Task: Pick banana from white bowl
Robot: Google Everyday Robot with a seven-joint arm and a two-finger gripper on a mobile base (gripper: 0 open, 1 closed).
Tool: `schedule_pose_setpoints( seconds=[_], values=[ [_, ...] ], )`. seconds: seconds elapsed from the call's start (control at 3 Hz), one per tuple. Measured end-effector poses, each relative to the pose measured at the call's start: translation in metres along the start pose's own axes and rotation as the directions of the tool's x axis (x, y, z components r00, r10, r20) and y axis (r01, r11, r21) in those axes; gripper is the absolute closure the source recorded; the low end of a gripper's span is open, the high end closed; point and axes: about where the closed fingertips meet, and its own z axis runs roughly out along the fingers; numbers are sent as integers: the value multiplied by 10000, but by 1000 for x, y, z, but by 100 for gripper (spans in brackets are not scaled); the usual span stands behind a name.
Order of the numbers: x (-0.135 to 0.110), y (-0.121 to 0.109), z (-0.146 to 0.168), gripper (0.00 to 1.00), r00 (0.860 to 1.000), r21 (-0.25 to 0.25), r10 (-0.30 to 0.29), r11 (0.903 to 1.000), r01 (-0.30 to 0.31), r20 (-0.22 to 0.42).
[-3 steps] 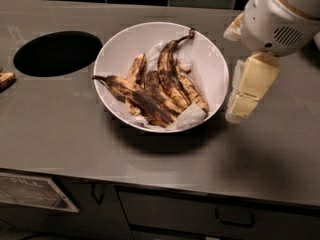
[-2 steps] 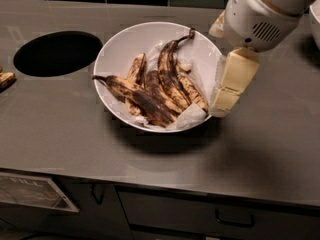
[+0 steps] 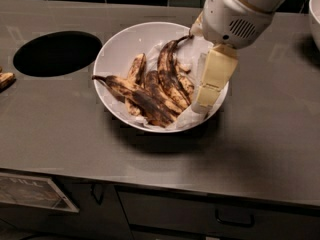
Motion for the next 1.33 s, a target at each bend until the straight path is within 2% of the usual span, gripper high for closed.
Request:
schedule_pose_setpoints(
  seconds=[0.33,0.67,1.0,1.33],
  values=[
    [-27,3,17,0,9984,-308,-203,9993,219,536],
    [-56,7,35,0,9933,-725,-73,9972,157,1150],
    [-77,12,50,0,9884,-1055,315,9943,-158,1484],
    [-85,16,61,0,9851,-1114,888,9911,-727,1475]
  ],
)
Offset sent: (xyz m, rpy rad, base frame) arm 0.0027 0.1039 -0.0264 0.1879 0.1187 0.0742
